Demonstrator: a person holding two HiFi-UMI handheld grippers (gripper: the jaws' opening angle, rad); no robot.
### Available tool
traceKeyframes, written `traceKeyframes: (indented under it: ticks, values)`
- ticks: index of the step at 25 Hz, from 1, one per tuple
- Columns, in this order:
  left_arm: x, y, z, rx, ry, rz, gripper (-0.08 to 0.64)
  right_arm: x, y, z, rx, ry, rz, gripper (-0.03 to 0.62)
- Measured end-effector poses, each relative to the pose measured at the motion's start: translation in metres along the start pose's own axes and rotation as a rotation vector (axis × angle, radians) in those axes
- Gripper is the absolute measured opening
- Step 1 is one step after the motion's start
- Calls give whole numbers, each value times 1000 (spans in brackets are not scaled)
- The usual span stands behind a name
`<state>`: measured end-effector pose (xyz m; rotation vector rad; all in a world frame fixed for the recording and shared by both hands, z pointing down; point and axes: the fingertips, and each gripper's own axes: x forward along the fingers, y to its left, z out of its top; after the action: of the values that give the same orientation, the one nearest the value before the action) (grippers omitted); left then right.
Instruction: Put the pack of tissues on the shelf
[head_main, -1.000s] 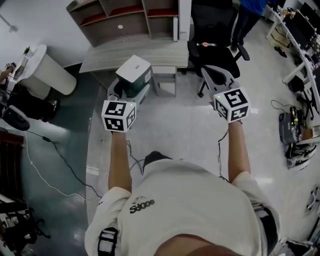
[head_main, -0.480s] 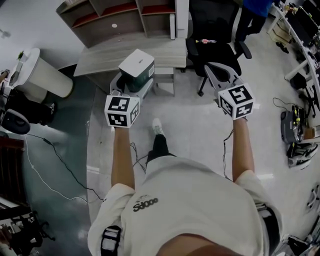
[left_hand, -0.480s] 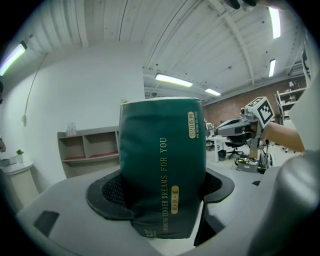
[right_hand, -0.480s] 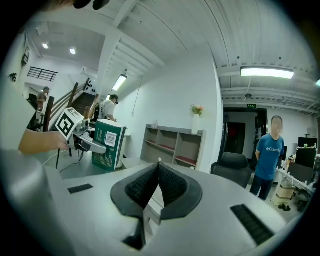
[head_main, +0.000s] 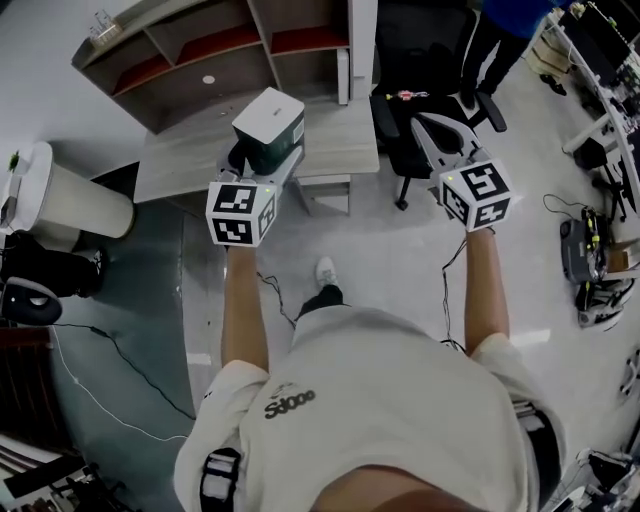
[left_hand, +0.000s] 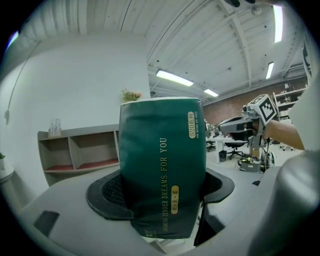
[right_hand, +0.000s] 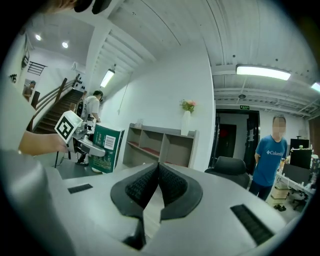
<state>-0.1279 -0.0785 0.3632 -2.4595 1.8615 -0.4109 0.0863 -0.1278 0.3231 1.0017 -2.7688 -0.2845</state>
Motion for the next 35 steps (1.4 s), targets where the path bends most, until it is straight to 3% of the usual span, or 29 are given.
traceKeyframes:
  ticks: [9,18,25,32,35]
  values:
    - [80,84,12,26,0,-46,393,101,-43,11,31,3,-55,5]
    - [150,138,9,95,36,-95,393,166,-71,-2,67,30,-108,5]
    - [215,151,27,192,53,-86,393,194,-113,-24,92,44,-113,5]
    - [306,161,32,332,142,-64,393,236,-156,-48,123,52,-75,5]
    - [345,158,24,445,224,-65,393,249,-171,-60,142,59,-62,5]
